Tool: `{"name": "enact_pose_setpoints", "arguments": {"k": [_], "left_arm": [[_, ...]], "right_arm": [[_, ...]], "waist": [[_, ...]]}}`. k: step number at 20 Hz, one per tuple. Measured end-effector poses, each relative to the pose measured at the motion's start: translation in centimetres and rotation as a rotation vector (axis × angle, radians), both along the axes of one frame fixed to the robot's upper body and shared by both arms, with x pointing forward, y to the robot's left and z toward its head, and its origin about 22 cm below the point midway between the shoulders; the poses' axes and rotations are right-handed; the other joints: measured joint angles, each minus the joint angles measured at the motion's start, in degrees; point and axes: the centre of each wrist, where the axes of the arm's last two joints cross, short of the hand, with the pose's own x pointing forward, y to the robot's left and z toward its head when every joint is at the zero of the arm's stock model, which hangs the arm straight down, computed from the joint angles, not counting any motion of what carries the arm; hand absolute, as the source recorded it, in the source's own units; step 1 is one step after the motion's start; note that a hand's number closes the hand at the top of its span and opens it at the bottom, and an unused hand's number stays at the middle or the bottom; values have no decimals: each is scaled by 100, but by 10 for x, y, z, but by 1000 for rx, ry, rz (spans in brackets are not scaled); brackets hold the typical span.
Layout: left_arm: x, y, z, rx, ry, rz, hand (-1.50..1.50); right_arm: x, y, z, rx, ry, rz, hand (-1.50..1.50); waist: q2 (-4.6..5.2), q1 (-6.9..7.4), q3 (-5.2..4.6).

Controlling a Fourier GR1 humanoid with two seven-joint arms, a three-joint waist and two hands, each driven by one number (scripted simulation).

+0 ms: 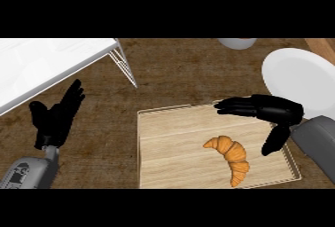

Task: Pick the croissant from the tray and place it in the plate

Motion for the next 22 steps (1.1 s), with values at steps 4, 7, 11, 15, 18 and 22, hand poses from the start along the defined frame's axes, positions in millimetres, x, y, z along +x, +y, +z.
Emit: {"name": "enact_pose_setpoints", "arguments": {"k": [4, 7, 11, 15, 18, 22], "left_arm": [[-2, 5, 0, 3, -1, 5, 0], [2, 4, -2, 5, 5, 2, 0], [-3, 1, -4, 1, 3, 4, 0], [-2, 1, 4, 1, -4, 9, 0], [-4, -1, 1, -4, 1, 13, 0], [-1, 2, 0, -7, -3, 11, 0]], "right_arm": [[-1, 10, 2, -80, -40, 31, -150], [-4, 21, -3, -133, -57, 64, -150], [-6, 29, -11, -187, -64, 88, -150], [-12, 38, -16, -228, -65, 105, -150], [-17, 45, -20, -250, -74, 107, -150], [-18, 54, -23, -265, -83, 104, -150]], "waist": [[-11, -24, -1], [-14, -41, -3], [-16, -36, -2], [-21, -44, -3], [-21, -52, -2], [-19, -55, -1]]}}
